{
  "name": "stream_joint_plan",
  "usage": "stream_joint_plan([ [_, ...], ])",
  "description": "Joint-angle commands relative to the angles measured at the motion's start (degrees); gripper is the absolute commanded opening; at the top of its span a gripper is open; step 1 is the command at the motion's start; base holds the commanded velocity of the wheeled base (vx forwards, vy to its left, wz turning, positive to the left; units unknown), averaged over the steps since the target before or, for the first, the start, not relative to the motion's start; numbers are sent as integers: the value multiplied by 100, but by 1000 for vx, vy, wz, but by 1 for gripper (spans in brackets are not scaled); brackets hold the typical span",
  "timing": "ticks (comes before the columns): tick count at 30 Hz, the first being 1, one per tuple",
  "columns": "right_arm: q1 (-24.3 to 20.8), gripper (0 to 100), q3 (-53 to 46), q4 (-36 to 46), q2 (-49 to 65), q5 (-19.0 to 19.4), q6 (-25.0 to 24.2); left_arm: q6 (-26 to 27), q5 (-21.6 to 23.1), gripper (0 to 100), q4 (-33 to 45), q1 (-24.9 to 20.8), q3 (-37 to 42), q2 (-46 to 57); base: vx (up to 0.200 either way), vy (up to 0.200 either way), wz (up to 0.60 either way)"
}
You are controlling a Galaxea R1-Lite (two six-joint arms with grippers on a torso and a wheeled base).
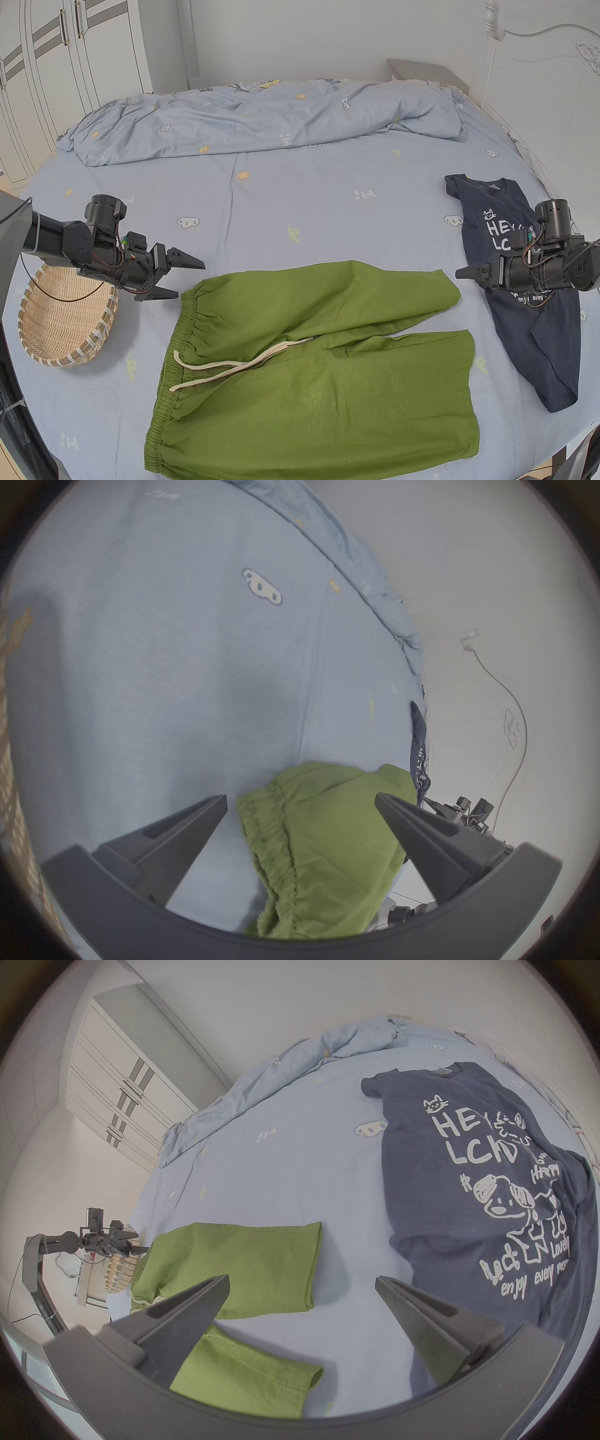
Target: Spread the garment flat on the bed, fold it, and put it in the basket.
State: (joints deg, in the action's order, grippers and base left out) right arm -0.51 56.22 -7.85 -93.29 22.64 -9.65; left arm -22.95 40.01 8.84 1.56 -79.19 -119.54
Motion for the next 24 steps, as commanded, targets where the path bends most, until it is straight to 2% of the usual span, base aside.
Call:
stream_joint_plan([
  [1, -107, 100, -32, -6, 4, 4, -1, -7, -55, 100, -31, -15, -281, -482, 0, 0, 0],
  [8, -125, 100, -32, -6, -5, -5, -1, -25, -143, 100, -31, -138, -554, -632, 0, 0, 0],
  [22, -89, 100, -15, -15, -48, -14, -10, 37, -143, 100, -14, -244, -395, -544, 0, 0, 0],
  [23, -89, 100, -15, -15, -48, -14, -10, 37, -143, 0, -14, -244, -395, -544, 0, 0, 0],
  [24, -98, 100, -15, -15, -48, -14, -1, 37, -143, 0, -14, -235, -395, -544, 0, 0, 0],
])
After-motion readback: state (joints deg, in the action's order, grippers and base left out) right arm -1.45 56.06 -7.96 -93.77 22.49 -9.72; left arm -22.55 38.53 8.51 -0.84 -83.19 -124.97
